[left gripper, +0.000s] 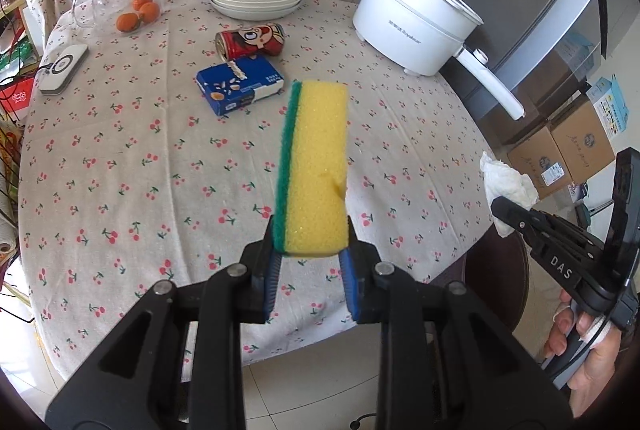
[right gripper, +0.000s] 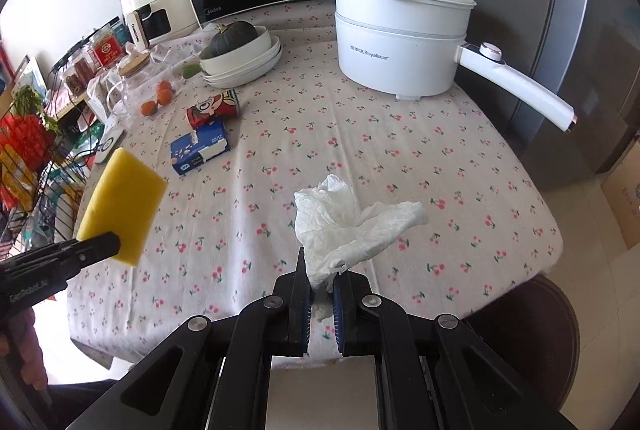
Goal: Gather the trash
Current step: 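Carry the sponge over the bin and open the left tool while the right tool carries the tissue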
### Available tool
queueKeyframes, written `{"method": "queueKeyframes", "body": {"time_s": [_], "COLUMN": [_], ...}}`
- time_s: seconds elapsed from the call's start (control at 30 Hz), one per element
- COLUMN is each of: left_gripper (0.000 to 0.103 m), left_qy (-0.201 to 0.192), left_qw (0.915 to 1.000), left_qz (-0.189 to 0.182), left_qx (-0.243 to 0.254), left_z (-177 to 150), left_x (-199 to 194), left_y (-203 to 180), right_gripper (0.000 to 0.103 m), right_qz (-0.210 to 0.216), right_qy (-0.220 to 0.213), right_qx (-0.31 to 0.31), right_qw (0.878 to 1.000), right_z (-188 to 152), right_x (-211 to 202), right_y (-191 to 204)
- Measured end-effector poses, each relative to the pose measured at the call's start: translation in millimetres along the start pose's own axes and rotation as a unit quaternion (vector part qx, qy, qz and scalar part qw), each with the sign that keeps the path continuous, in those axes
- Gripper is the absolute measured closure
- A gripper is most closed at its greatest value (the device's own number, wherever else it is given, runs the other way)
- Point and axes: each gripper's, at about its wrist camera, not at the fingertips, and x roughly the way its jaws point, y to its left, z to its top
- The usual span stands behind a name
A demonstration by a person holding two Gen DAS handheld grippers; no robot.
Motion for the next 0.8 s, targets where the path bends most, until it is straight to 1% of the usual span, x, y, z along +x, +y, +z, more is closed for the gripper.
{"method": "queueKeyframes", "body": {"time_s": [0.17,0.27,0.33,0.5,0.8], "left_gripper": [0.074,0.074,0.074,0.074,0.074], "left_qy": [0.013,0.016,0.02,0.029,0.051], "left_qw": [0.9998,0.9995,0.9991,0.9973,0.9903], "left_qz": [-0.003,0.0,-0.001,-0.002,-0.017], "left_qx": [0.013,0.026,0.037,0.067,0.128], "left_z": [-8,-13,-16,-25,-45], "left_x": [6,8,10,15,30], "left_y": [-13,-22,-29,-47,-97], "right_gripper": [0.094,0.094,0.094,0.093,0.093], "right_qz": [0.012,0.01,0.018,0.023,0.005], "right_qy": [-0.003,-0.004,-0.002,-0.014,-0.007], "right_qx": [0.028,0.053,0.066,0.072,0.097], "right_qw": [1.0,0.999,0.998,0.997,0.995], "right_z": [-25,-37,-43,-55,-86], "right_x": [-16,-22,-25,-41,-54], "right_y": [-22,-37,-44,-60,-108]}}
